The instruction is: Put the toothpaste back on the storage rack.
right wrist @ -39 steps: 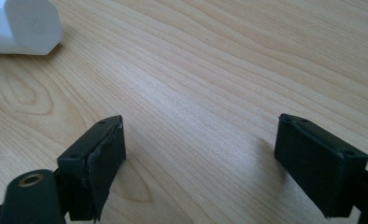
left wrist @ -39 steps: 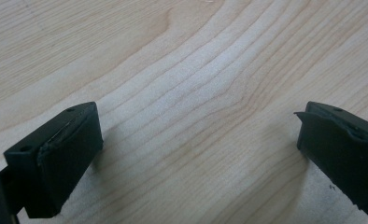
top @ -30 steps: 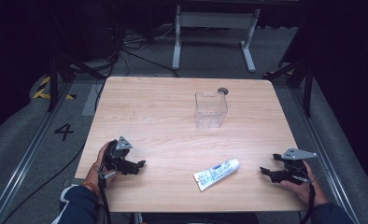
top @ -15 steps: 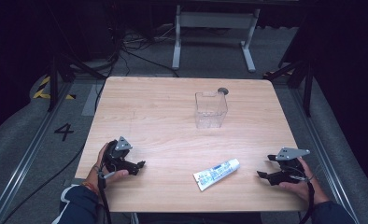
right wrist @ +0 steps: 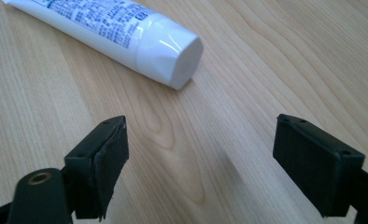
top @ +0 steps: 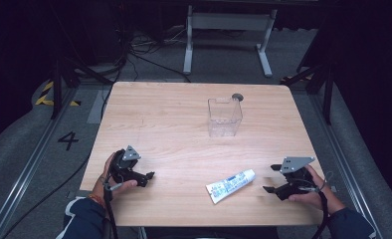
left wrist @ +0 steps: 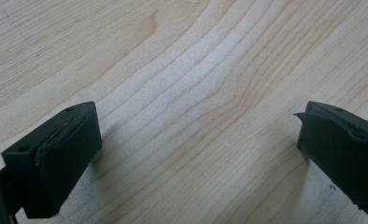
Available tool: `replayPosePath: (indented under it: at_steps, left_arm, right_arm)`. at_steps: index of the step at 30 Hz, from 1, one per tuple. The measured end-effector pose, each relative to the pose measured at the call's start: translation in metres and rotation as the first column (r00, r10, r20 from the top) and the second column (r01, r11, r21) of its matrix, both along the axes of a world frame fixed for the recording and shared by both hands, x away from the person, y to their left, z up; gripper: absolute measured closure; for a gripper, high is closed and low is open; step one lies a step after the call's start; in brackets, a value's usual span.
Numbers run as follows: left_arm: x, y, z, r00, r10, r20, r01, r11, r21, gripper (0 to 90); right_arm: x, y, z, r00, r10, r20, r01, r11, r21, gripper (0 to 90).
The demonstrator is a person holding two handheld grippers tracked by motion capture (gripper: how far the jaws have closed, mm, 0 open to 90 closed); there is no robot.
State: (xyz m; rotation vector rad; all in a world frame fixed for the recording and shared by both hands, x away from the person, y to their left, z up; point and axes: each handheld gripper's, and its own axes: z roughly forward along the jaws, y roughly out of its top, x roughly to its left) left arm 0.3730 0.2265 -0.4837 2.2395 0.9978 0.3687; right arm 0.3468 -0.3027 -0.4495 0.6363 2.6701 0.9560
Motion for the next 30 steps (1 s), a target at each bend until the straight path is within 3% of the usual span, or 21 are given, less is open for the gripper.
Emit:
replayPosePath:
  at_steps: [7,15,19,27,30]
  left_arm:
    - [0.0,0.0,0.0,1.0,0.001,-0.001,-0.001,1.0,0.0,0.2]
    - [-0.001,0.0,0.0,1.0,0.002,-0.001,-0.002,1.0,0.0,0.3]
    - [-0.001,0.0,0.0,1.0,0.002,-0.001,-0.002,1.0,0.0,0.3]
    - [-0.001,0.0,0.0,1.0,0.002,-0.001,-0.002,1.0,-0.001,0.3]
    - [-0.001,0.0,0.0,1.0,0.001,-0.001,-0.001,1.0,-0.001,0.3]
  right_arm:
    - [0.004,0.02,0.01,0.9972,0.075,0.011,-0.074,0.9968,-0.029,19.5]
    - [0.006,0.048,0.022,0.9847,0.173,0.019,-0.172,0.9841,-0.043,19.9]
    - [0.009,0.068,0.021,0.9716,0.237,0.002,-0.236,0.9695,-0.066,20.8]
    - [0.011,0.092,0.017,0.9542,0.299,-0.017,-0.299,0.95,-0.09,22.2]
    - [0.011,0.104,0.015,0.9379,0.345,-0.038,-0.347,0.931,-0.114,22.8]
